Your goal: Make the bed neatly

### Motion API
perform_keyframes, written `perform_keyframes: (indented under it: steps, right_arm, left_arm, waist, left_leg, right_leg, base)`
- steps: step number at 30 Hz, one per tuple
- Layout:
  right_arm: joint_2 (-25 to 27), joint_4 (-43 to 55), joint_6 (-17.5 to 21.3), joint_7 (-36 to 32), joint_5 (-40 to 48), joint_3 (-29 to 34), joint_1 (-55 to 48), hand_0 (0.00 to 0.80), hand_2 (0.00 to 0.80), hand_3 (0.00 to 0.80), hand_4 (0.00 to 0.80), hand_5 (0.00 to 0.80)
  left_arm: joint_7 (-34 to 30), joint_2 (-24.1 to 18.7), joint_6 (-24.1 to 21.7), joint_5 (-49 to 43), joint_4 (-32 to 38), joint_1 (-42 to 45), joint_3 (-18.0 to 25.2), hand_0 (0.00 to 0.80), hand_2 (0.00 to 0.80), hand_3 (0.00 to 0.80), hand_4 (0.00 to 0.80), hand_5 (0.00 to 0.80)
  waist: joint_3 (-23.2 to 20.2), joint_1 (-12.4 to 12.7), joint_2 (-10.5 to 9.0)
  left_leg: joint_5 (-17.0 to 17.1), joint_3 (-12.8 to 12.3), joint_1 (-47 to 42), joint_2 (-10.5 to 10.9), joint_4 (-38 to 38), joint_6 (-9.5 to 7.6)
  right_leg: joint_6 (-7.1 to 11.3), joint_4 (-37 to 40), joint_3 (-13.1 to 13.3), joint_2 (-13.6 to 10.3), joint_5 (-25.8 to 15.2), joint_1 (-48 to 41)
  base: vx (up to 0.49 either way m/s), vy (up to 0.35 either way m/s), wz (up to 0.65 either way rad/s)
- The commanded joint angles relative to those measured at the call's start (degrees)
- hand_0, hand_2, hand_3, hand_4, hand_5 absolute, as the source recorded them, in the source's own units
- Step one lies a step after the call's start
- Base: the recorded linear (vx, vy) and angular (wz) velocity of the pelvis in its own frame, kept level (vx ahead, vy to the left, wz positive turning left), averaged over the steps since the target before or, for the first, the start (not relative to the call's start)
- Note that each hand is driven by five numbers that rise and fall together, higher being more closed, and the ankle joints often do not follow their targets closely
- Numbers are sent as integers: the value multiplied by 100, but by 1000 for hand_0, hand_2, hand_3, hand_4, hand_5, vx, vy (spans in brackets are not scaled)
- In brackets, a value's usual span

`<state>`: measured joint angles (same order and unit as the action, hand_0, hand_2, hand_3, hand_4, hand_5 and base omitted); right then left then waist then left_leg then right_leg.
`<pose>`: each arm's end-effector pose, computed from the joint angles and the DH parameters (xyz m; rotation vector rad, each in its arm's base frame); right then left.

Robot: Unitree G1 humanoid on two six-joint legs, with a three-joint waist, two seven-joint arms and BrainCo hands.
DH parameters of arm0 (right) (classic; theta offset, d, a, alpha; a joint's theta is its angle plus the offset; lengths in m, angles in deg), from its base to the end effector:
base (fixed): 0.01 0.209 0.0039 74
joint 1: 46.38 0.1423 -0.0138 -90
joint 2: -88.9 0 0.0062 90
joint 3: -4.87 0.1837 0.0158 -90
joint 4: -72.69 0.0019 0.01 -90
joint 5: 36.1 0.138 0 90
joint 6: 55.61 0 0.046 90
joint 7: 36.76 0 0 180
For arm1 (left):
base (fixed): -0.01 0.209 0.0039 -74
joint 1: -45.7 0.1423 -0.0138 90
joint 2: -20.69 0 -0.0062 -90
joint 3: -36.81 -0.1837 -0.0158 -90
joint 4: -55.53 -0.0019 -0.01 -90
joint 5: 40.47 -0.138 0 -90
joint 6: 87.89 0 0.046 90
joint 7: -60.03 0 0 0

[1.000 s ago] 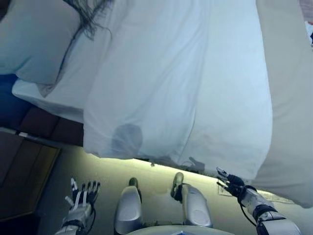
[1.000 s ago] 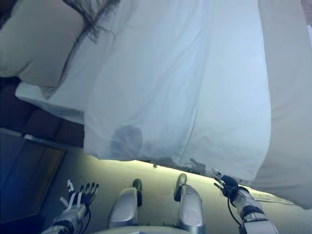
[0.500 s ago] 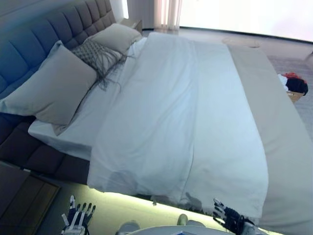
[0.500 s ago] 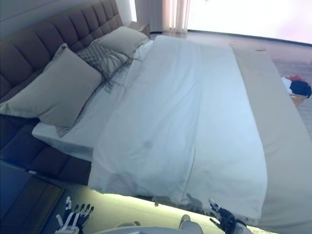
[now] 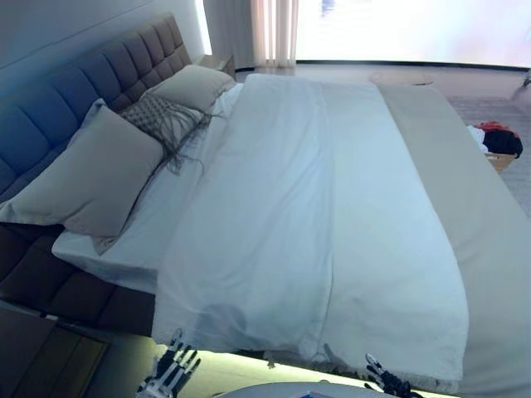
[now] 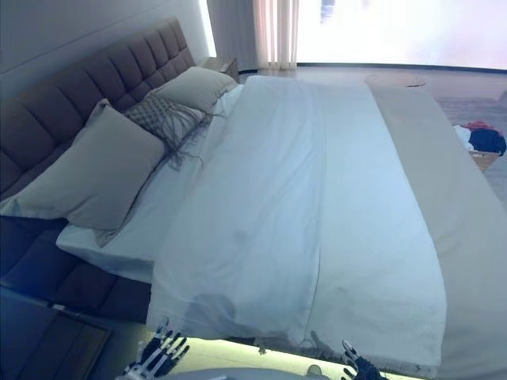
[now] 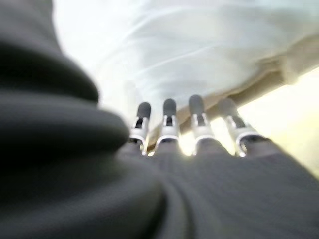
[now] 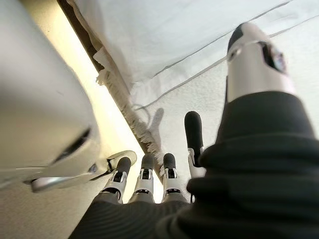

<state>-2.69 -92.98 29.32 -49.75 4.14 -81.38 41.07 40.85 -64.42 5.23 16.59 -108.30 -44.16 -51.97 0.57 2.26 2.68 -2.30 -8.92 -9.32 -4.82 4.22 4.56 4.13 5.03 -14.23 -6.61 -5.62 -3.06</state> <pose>0.0356 -0.2403 -0.1182 0.5901 1.2067 -0.4800 0.0591 0.2177 -0.1205 -0.8863 0.9813 0.4583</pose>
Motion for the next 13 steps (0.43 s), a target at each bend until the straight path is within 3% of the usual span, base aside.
perform_keyframes:
  steps: [1, 5, 13]
  right_arm:
    - [-304, -344, 325, -7, -597, -162, 386, 0, 0, 0, 0, 0]
    - [-463, -233, 374, 60, -707, -515, 411, 0, 0, 0, 0, 0]
    - [-526, -124, 353, 28, -646, -761, 406, 0, 0, 0, 0, 0]
  left_arm:
    - [158, 213, -52, 117, -468, -361, 100, 0, 0, 0, 0, 0]
    - [238, 341, 15, -269, -552, -340, -38, 0, 0, 0, 0, 0]
    - [269, 213, -111, -89, -486, -479, -92, 0, 0, 0, 0, 0]
  waist:
    - [73, -119, -267]
    - [101, -68, -368]
    - [148, -102, -419]
  left_leg:
    - [195, 57, 278, 72, 2, -110]
    - [191, 102, 268, 82, -7, -143]
    - [175, 110, 239, 92, -1, -175]
  right_leg:
    - [290, -34, -53, -341, 156, -343]
    - [302, -49, -62, -355, 128, -362]
    - [334, -88, -38, -380, 117, -352]
  base:
    - [63, -28, -3]
    - [40, -31, 1]
    - [25, -6, 1]
